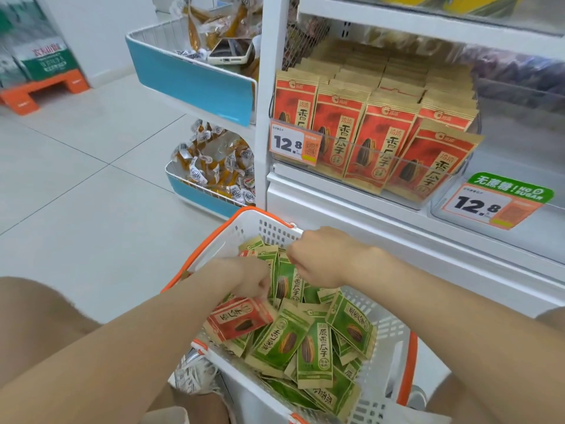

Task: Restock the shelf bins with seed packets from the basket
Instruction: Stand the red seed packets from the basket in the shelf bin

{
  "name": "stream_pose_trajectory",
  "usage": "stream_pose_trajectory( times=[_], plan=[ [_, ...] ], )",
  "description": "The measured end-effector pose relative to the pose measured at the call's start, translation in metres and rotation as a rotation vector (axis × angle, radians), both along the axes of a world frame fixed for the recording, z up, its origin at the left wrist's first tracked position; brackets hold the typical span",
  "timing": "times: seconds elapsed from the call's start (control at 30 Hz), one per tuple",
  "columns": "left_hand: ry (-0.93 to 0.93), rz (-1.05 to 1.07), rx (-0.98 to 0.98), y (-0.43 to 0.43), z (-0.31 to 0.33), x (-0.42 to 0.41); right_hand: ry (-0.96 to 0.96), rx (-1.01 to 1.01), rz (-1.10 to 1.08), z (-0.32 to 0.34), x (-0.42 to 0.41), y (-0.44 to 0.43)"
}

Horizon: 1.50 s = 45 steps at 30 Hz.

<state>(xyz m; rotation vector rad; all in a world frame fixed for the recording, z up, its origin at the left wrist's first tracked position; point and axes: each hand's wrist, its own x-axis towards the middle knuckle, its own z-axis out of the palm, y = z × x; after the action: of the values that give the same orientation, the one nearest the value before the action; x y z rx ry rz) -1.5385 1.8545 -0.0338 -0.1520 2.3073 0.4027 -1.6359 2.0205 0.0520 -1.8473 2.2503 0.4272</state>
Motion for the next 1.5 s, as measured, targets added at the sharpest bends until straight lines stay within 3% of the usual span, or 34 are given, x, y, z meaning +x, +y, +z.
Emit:
stream_pose_trajectory(
  times=[0.07, 0.23, 0.47, 0.57, 0.73, 0.87, 1.0, 1.1, 1.2, 1.27, 1.4, 1.5],
  plan=[
    [0.134, 0.036, 0.092, 0.004, 0.015, -0.012, -0.042, 0.04, -0.111, 0.002, -0.008, 0.006],
    [0.454, 0.368, 0.506, 0.03, 0.051, -0.034, -0.309, 0.115, -0.366, 0.019, -0.03, 0.024],
    [0.808, 0.782, 0.836, 0.053, 0.08, -0.051, -0.842, -0.272, -0.704, 0.043, -0.062, 0.052],
    [0.987, 0.804, 0.781, 0.064, 0.09, -0.06, -1.016, -0.384, -0.788, 0.051, -0.057, 0.057],
    [1.249, 0.75, 0.579, 0.078, 0.099, -0.071, -0.896, -0.662, -0.752, 0.062, -0.056, 0.061],
    [1.236, 0.633, 0.37, 0.084, 0.114, -0.081, -0.787, -0.893, -0.742, 0.068, -0.056, 0.067],
    [1.295, 0.435, 0.125, 0.087, 0.119, -0.085, -0.75, -0.905, -0.765, 0.078, -0.066, 0.083],
    [1.315, 0.214, -0.135, 0.096, 0.122, -0.082, -0.799, -0.761, -0.668, 0.092, -0.074, 0.095],
    [1.388, 0.214, 0.001, 0.104, 0.128, -0.082, -0.818, -0.698, -0.639, 0.102, -0.077, 0.102],
    [1.436, 0.273, 0.007, 0.104, 0.128, -0.084, -0.785, -0.779, -0.703, 0.106, -0.078, 0.103],
    [1.505, 0.657, -0.046, 0.107, 0.122, -0.09, -0.703, -1.074, -0.875, 0.101, -0.078, 0.098],
    [1.415, 0.924, 0.306, 0.116, 0.131, -0.09, -0.796, -1.157, -0.953, 0.094, -0.073, 0.092]
  ],
)
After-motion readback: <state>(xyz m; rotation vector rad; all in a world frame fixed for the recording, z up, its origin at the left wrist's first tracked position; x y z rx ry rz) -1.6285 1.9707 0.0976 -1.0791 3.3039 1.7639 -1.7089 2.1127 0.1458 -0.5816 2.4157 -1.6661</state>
